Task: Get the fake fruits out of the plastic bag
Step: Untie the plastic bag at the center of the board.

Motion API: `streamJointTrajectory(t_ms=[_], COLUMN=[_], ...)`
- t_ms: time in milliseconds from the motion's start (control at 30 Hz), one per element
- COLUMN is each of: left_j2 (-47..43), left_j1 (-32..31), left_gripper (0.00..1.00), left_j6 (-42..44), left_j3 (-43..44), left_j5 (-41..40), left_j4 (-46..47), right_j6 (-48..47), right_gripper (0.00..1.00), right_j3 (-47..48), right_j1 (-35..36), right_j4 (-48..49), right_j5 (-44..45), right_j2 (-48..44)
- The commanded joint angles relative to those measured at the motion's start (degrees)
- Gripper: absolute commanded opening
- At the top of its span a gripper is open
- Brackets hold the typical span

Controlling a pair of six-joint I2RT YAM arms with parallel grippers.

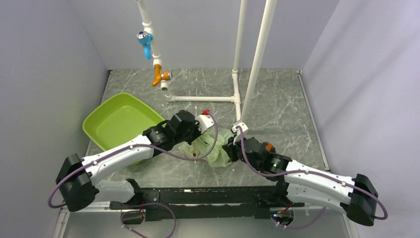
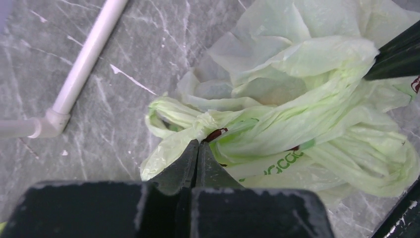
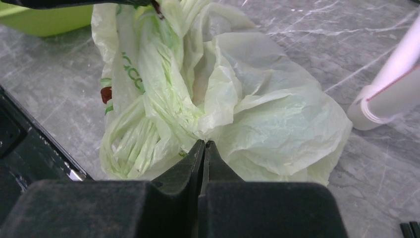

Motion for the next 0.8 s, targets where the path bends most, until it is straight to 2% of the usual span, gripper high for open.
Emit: streamJointTrajectory(t_ms=[0,100,167,267,400,467,533,567,633,767], left_j2=[-7.27,-11.94,-14.47,-17.08,-18.17,-17.98,-17.47,-17.27,-17.21,-17.12], left_j1=[0.02,-0.05,-0.01,-0.03,-0.03,-0.04,0.0,-0.01,0.0,0.01], left_gripper=[0.0,0.0,0.0,0.0,0.0,0.0,0.0,0.0,0.0,0.0], left_j6=[0.55,-0.33,-0.64,-0.66,-0.65,-0.66,-0.66,-0.62,-0.74,-0.62], left_j3=[-1.74,-4.84,-6.45,-8.25,-8.58,-8.33,-7.9,-7.76,-7.72,-7.73], left_j5=[-5.42,-7.27,-8.74,-9.33,-7.46,-7.41,-7.67,-7.57,-7.13,-7.24], left_j4=[4.02,7.69,9.52,11.51,11.69,11.43,10.93,10.71,10.68,10.76], right_j6=[5.25,9.7,10.15,6.68,1.27,-1.38,-3.85,-4.89,-6.34,-7.56], right_gripper=[0.0,0.07,0.24,0.39,0.48,0.59,0.74,0.78,0.82,0.84], right_j3=[-1.58,-3.82,-5.32,-4.86,0.41,3.29,5.33,6.51,8.7,13.09], right_j1=[0.14,0.07,0.0,0.03,-0.01,-0.08,-0.01,-0.03,0.04,0.16], right_j4=[-3.16,-6.17,-5.51,-4.5,-5.9,-6.0,-4.03,-2.72,-0.55,0.97], right_j5=[8.54,14.1,13.62,7.38,2.26,0.18,-3.46,-5.75,-8.7,-10.14], right_j2=[-5.19,-9.52,-11.71,-11.69,-8.65,-7.58,-6.35,-5.48,-2.68,4.05])
